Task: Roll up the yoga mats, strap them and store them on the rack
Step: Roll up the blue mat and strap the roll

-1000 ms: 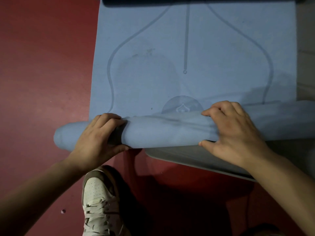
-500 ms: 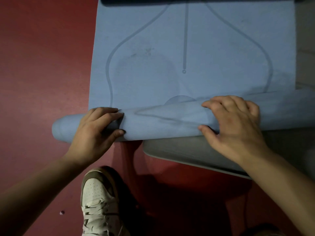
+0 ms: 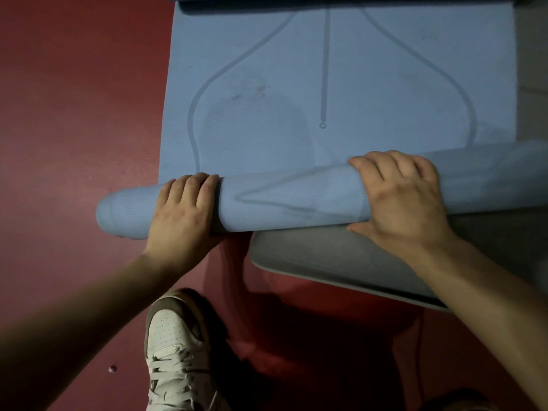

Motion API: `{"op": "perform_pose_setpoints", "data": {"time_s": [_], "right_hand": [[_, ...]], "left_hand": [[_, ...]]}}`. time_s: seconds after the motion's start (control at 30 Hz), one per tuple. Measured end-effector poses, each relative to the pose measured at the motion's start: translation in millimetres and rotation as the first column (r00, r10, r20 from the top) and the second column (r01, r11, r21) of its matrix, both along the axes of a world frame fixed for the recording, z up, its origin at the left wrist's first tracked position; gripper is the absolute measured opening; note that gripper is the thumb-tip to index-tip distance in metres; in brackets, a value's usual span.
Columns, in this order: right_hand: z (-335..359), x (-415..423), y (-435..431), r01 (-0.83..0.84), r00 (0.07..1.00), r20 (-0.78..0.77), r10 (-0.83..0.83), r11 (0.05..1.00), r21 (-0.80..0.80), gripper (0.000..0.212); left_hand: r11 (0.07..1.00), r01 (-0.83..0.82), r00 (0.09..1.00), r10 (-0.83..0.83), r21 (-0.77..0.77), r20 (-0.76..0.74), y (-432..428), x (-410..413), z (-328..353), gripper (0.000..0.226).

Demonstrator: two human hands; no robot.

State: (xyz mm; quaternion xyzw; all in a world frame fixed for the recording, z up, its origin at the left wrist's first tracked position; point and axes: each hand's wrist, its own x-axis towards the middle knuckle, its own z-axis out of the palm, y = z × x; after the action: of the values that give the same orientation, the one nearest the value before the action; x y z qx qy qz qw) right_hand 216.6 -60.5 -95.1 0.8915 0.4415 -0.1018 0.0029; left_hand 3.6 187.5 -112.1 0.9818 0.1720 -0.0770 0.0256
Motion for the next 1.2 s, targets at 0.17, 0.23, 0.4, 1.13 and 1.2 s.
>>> {"op": "perform_pose_setpoints", "data": {"time_s": [0.17, 0.23, 0.4, 1.13, 1.2], "right_hand": [[-2, 4, 1, -0.03, 0.999, 0.031, 0.028, 0.997, 0.073, 0.083], [-1, 2, 1, -0.013, 0.999, 0.038, 0.01, 0.998, 0.067, 0.079], [3, -18, -11, -0.016, 1.0, 0.009, 0.015, 1.0, 0.021, 0.082], [14, -22, -20, 0.0, 0.99, -0.142, 0.0, 1.0, 0.004, 0.09], [17, -19, -19, 0.014, 0.987, -0.163, -0.008, 0.999, 0.036, 0.083]], "left_hand": [[1.0, 0.009, 1.0, -0.009, -0.028, 0.016, 6, 2, 4, 0.092], [0.999, 0.017, 1.0, -0.016, -0.032, 0.025, 6, 1, 6, 0.089], [0.995, 0.055, 0.998, -0.055, -0.089, 0.001, 0, -20, 12, 0.077], [0.932, 0.124, 0.992, -0.127, -0.341, 0.015, 18, -18, 27, 0.089], [0.925, 0.126, 0.992, -0.12, -0.358, 0.04, 21, -17, 28, 0.082]]}}
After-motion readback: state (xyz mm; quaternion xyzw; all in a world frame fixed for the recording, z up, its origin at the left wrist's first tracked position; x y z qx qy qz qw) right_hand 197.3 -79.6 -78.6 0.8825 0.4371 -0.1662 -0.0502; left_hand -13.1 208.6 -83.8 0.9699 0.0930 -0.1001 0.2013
